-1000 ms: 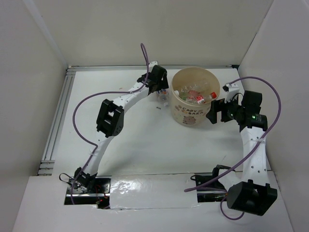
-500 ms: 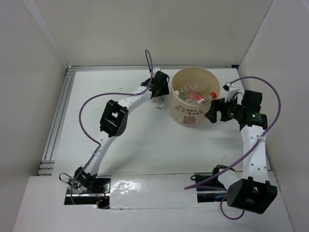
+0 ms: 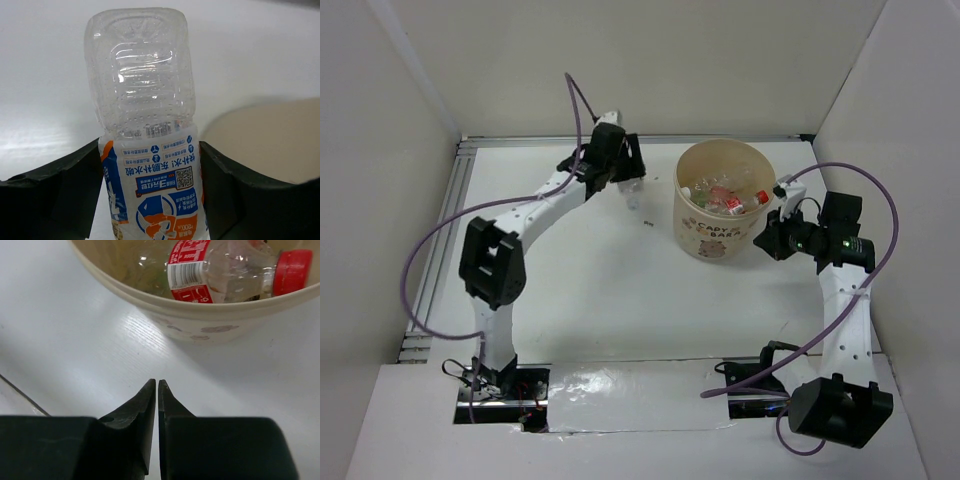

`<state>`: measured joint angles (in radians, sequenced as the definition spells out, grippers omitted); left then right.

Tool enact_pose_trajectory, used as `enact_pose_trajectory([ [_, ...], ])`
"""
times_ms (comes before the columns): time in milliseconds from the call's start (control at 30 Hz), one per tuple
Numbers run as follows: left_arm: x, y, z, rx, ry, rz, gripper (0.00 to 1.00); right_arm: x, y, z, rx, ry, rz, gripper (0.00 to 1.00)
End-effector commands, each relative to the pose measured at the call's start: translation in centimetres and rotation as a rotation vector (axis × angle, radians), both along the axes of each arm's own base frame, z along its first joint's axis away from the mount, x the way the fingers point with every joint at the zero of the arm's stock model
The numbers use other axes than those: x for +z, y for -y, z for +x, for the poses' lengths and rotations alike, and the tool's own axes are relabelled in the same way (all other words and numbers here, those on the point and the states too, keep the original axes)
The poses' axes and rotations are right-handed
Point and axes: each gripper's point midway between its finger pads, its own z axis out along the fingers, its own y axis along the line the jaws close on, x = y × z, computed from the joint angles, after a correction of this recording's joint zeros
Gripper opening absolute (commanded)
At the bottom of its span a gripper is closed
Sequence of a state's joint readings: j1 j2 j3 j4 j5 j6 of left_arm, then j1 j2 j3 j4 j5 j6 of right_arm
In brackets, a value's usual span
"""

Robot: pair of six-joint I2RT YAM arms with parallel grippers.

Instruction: Put the plastic bottles in the bin

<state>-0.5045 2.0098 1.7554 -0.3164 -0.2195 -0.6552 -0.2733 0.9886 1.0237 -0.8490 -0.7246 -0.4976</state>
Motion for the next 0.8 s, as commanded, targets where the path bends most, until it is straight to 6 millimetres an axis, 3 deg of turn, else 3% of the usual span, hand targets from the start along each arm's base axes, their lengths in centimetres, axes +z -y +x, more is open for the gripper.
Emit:
enact_pose_trajectory([
  [0,15.7,7.2,-3.7,-0.293,0.362,-0.212,0.00,-0.2,-0.7,-1.7,0.110,0.021,-0.041,0.12],
  [67,19.8,10.2,-5.9,-0.393,0.469,-0.286,0.00,-0.6,-0.5,-1.8,0.102,0.008,-0.048,0.12],
  [133,22.4,12.1,-7.4,-0.452,0.526,-0.335,0.00,-0.8,-0.5,-1.7,0.102,0.011,-0.049,0.12],
  [267,25.5,16.4,-9.0,-0.514,0.619,-0.398,0.00,-0.6,-0.5,-1.8,0.102,0.020,-0.052,0.15],
  [300,23.9,18.4,-8.9,-0.537,0.595,-0.395,0.00,-0.6,-0.5,-1.8,0.102,0.020,-0.052,0.16],
  [333,22.8,19.2,-8.7,-0.535,0.570,-0.363,0.00,-0.4,-0.5,-1.9,0.101,0.030,-0.055,0.18],
  [367,24.0,20.0,-8.6,-0.531,0.587,-0.372,0.07,-0.4,-0.5,-1.9,0.101,0.030,-0.055,0.20],
  [400,23.0,21.2,-8.8,-0.541,0.569,-0.353,0.12,-0.2,-0.6,-1.9,0.101,0.039,-0.058,0.22],
  [433,20.3,22.1,-7.8,-0.535,0.525,-0.322,0.19,-0.1,-0.6,-2.0,0.101,0.047,-0.061,0.30],
  [467,19.1,22.5,-7.8,-0.524,0.490,-0.308,0.25,-0.1,-0.6,-2.0,0.101,0.047,-0.061,0.35],
  [500,18.7,22.6,-7.4,-0.512,0.489,-0.302,0.39,0.1,-0.6,-2.2,0.101,0.057,-0.065,0.39],
  [567,17.3,22.9,-6.8,-0.493,0.468,-0.292,0.44,0.6,-0.5,-2.2,0.090,0.069,-0.072,0.49],
  [600,17.3,22.8,-6.7,-0.481,0.465,-0.296,0.56,0.8,-0.5,-2.3,0.089,0.078,-0.075,0.52],
  [633,16.6,23.0,-6.5,-0.481,0.456,-0.290,0.61,0.8,-0.5,-2.3,0.089,0.078,-0.075,0.54],
  [700,18.0,22.7,-5.9,-0.466,0.474,-0.311,0.77,1.0,-0.6,-2.4,0.089,0.087,-0.078,0.62],
  [733,17.8,22.8,-5.8,-0.463,0.463,-0.314,0.99,1.0,-0.6,-2.4,0.089,0.087,-0.078,0.65],
  [767,18.3,22.3,-5.4,-0.454,0.468,-0.315,1.00,1.0,-0.6,-2.4,0.089,0.087,-0.078,0.69],
])
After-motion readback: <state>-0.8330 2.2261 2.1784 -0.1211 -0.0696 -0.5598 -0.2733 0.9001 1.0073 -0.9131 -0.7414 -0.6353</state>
